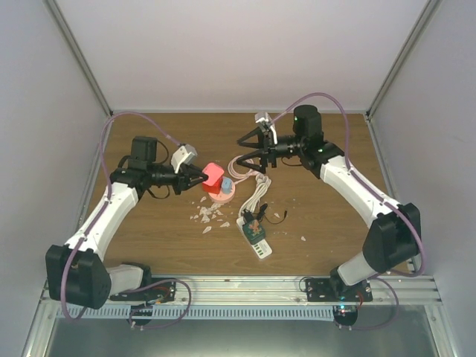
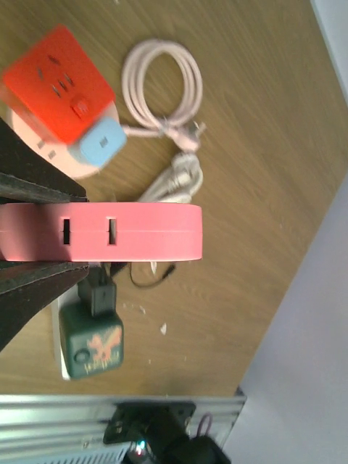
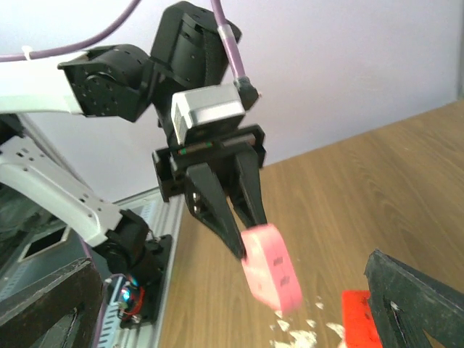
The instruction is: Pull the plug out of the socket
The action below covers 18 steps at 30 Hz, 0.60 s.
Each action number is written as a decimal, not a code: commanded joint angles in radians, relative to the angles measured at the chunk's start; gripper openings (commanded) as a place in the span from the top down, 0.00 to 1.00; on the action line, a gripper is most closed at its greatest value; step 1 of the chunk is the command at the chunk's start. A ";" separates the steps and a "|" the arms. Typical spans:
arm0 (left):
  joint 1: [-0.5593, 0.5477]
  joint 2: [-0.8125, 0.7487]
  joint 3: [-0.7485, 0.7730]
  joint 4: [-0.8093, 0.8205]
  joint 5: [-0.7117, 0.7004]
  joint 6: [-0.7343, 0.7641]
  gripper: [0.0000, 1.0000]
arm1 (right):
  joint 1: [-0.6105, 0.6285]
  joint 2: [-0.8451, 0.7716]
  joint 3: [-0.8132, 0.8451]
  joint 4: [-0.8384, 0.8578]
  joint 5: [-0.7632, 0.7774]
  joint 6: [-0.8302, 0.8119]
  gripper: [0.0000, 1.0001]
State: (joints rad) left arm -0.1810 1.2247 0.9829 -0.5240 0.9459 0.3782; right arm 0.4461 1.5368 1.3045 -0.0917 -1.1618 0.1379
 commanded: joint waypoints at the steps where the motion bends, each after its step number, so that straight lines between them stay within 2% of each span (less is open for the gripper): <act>1: 0.084 0.063 0.020 0.033 -0.027 0.047 1.00 | -0.057 -0.036 -0.049 -0.024 0.037 -0.068 0.00; 9: 0.229 0.213 0.094 0.088 -0.081 0.082 1.00 | -0.124 -0.076 -0.102 -0.083 0.072 -0.175 0.00; 18: 0.380 0.474 0.328 0.070 -0.093 0.094 1.00 | -0.134 -0.093 -0.132 -0.187 0.170 -0.318 0.00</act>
State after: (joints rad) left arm 0.1471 1.5913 1.2030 -0.4850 0.8539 0.4564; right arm 0.3229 1.4601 1.1908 -0.2256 -1.0454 -0.1013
